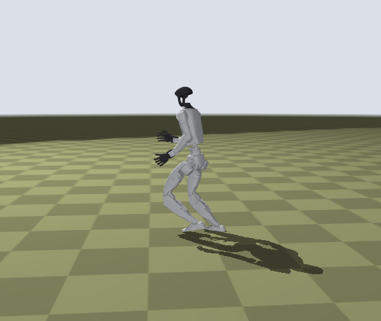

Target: Run

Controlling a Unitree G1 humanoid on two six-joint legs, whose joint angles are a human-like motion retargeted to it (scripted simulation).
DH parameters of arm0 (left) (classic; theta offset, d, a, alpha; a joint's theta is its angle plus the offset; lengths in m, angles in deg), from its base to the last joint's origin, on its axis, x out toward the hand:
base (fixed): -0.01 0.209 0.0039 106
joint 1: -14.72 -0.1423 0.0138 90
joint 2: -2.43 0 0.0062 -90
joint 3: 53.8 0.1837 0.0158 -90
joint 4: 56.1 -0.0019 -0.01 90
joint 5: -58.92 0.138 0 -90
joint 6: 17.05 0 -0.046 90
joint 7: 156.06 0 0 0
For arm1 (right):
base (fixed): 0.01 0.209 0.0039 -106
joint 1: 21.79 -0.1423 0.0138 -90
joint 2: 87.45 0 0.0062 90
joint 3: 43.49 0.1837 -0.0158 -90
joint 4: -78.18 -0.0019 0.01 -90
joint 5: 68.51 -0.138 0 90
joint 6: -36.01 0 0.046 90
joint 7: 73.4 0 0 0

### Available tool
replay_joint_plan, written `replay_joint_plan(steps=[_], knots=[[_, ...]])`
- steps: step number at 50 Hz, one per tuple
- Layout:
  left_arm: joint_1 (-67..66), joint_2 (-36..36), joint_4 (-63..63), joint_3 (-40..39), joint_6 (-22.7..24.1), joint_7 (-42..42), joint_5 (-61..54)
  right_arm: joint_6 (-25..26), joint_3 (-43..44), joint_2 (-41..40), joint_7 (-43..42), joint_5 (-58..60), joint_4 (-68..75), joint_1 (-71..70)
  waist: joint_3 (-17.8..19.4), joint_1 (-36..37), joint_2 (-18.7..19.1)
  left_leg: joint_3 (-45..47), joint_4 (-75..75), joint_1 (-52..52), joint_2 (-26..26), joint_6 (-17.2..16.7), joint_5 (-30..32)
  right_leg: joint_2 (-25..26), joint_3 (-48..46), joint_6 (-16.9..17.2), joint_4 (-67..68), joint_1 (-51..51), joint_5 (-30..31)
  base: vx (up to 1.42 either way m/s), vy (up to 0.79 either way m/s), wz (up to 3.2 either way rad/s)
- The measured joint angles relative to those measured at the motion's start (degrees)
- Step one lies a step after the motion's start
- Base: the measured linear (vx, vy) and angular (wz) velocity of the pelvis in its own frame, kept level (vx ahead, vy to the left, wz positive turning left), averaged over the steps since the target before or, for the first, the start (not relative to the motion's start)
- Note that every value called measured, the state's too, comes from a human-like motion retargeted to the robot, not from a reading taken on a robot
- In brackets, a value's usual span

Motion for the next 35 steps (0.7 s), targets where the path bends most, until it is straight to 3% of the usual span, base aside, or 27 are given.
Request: replay_joint_plan(steps=[2,5,7,10,13,15,18,20,24,26,28,30,33,35], knots=[[-5.15,-1.38,3.67,-1.08,0.12,-1.60,-2.02,-0.64,0.01,1.27,-0.69,0.02,-7.84,-4.20,-1.59,2.18,-3.40,2.02,-6.08,-2.75,-3.45,0.82,1.48,-3.45,0.81,2.23,-0.09,0.65,1.89,0.32,0.08,0.65],[-11.22,-3.17,9.17,-2.37,0.63,-3.45,-4.10,-2.02,-0.63,2.28,-0.34,-0.91,-16.76,-7.07,-4.10,3.97,-9.19,5.21,-19.08,-3.84,-10.21,0.17,5.63,-10.05,1.04,7.12,1.20,1.54,9.46,0.30,0.09,0.83],[-13.33,-3.39,12.23,-2.56,1.11,-3.25,-4.00,-2.61,-1.26,2.27,1.24,-1.71,-20.42,-6.29,-5.05,3.52,-12.40,6.35,-25.34,-2.68,-15.13,-0.20,8.96,-14.10,1.78,9.76,5.61,1.44,15.29,0.21,0.10,0.87],[-12.73,-2.44,16.69,-1.96,1.93,-1.64,-2.08,-3.54,-2.44,1.63,4.68,-2.71,-22.86,-2.46,-4.84,1.34,-16.11,6.94,-25.70,0.21,-21.90,2.04,10.08,-19.49,3.53,12.24,18.77,0.37,25.14,0.12,0.09,0.73],[-5.07,-2.58,21.21,-0.69,3.58,2.09,4.70,-3.07,-2.46,0.28,7.61,-2.81,-21.06,5.03,-3.54,-2.43,-17.82,6.30,-19.77,3.66,-26.11,6.55,3.01,-23.86,4.86,10.90,36.77,-4.83,31.39,0.08,0.09,0.53],[3.76,-3.87,23.75,0.04,4.04,5.82,10.51,-2.61,-1.43,-0.27,8.91,-2.75,-18.08,10.81,-2.57,-5.74,-17.70,5.06,-18.30,7.14,-27.12,8.32,-1.94,-25.16,6.19,8.05,45.83,-11.52,29.68,0.07,0.09,0.36],[15.27,-5.57,27.74,-0.58,4.25,9.08,13.65,-2.87,-0.01,1.41,10.82,-4.08,-15.45,19.59,-2.81,-11.26,-13.78,2.11,-22.03,15.61,-24.54,6.61,-3.86,-22.90,5.59,3.87,46.94,-23.40,24.45,0.09,0.05,0.00],[19.05,-6.40,30.47,-1.08,5.36,8.94,13.36,-3.05,1.09,3.30,11.91,-5.33,-15.55,25.44,-3.98,-14.92,-10.25,0.87,-25.87,21.59,-21.15,2.63,0.26,-19.98,2.77,2.92,38.99,-28.86,22.41,0.14,-0.02,-0.15],[19.10,-7.34,32.95,1.34,8.87,5.20,12.35,-3.08,2.96,5.24,13.96,-6.25,-15.40,34.01,-6.49,-17.78,-2.47,0.60,-24.15,26.56,-9.56,-8.85,21.97,-9.06,-3.91,6.71,9.58,-30.20,26.90,0.07,-0.09,-0.18],[17.33,-7.34,33.05,3.17,8.87,3.64,11.45,-3.03,3.26,5.15,13.76,-6.31,-16.08,35.26,-6.77,-16.02,1.28,0.56,-17.04,25.69,-3.09,-11.66,30.00,-3.44,-6.60,7.22,0.50,-28.07,29.41,-0.03,-0.08,-0.29],[14.02,-6.67,31.99,4.60,7.79,2.77,10.41,-3.32,2.46,4.64,12.92,-6.13,-17.52,33.90,-6.42,-13.45,2.85,1.35,-7.49,24.55,1.54,-10.59,32.06,-1.20,-8.13,4.61,1.93,-25.98,26.64,-0.03,-0.07,-0.22],[9.67,-5.79,29.21,5.46,5.68,2.19,9.24,-3.44,1.49,4.23,11.50,-5.29,-19.34,29.57,-5.37,-10.18,3.06,1.74,3.23,21.92,5.43,-7.34,29.55,-0.44,-8.61,-0.43,7.34,-22.93,18.25,-0.01,-0.08,-0.11],[3.23,-4.24,22.22,5.42,1.76,0.96,6.63,-1.90,0.29,3.75,8.71,-3.24,-20.88,16.13,-2.71,-4.45,1.45,1.73,15.04,12.53,8.39,-0.08,16.89,-1.02,-7.44,-5.30,12.31,-17.02,5.31,0.00,-0.08,0.09],[-0.94,-3.93,19.54,3.81,0.59,-1.70,3.85,-1.36,-0.42,3.25,7.59,-2.45,-21.95,5.56,-2.20,-1.21,-1.38,2.99,14.29,4.21,5.59,3.18,10.55,-3.37,-5.85,-4.14,12.01,-12.81,2.42,0.03,0.00,0.26]])
